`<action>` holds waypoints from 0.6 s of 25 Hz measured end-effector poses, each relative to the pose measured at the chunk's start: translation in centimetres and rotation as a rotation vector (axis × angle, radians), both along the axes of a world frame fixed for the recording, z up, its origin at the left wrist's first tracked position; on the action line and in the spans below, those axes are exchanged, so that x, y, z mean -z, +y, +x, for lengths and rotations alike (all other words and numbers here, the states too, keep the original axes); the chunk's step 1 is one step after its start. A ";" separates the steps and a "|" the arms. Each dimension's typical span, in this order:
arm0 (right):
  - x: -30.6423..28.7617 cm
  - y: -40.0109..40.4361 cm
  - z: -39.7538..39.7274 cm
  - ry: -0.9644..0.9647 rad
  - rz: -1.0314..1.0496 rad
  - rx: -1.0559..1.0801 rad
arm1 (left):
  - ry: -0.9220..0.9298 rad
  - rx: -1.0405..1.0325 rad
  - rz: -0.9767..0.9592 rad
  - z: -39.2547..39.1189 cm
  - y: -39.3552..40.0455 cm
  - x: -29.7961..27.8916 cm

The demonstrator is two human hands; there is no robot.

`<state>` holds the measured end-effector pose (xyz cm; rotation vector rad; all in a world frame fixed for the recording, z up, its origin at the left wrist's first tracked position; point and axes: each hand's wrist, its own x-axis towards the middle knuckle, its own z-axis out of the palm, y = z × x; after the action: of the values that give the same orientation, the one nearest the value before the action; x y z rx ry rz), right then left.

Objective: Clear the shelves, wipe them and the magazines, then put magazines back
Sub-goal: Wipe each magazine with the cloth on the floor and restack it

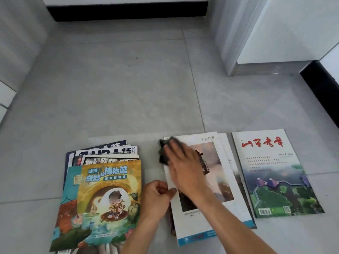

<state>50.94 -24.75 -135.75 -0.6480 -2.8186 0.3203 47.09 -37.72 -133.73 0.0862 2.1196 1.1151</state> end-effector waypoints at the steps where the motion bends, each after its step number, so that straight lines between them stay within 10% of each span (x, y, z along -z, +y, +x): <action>1: 0.0 -0.3 0.2 -0.036 0.024 -0.171 | -0.008 0.004 0.001 -0.1 -0.1 0.1; 3: 0.0 2.6 1.8 -0.043 0.045 -0.230 | -0.024 0.016 0.000 -0.4 -0.3 0.4; 8: -0.4 7.1 4.1 -0.018 -0.080 0.503 | -0.032 0.030 -0.006 -0.5 -0.5 0.1; 15: 0.0 2.2 3.5 -0.003 -0.004 -0.211 | -0.136 -0.080 0.070 -0.4 -0.4 -0.5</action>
<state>54.40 -22.57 -135.72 -0.3519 -2.8942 0.3617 46.68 -38.15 -133.21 -0.0414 1.9783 1.2083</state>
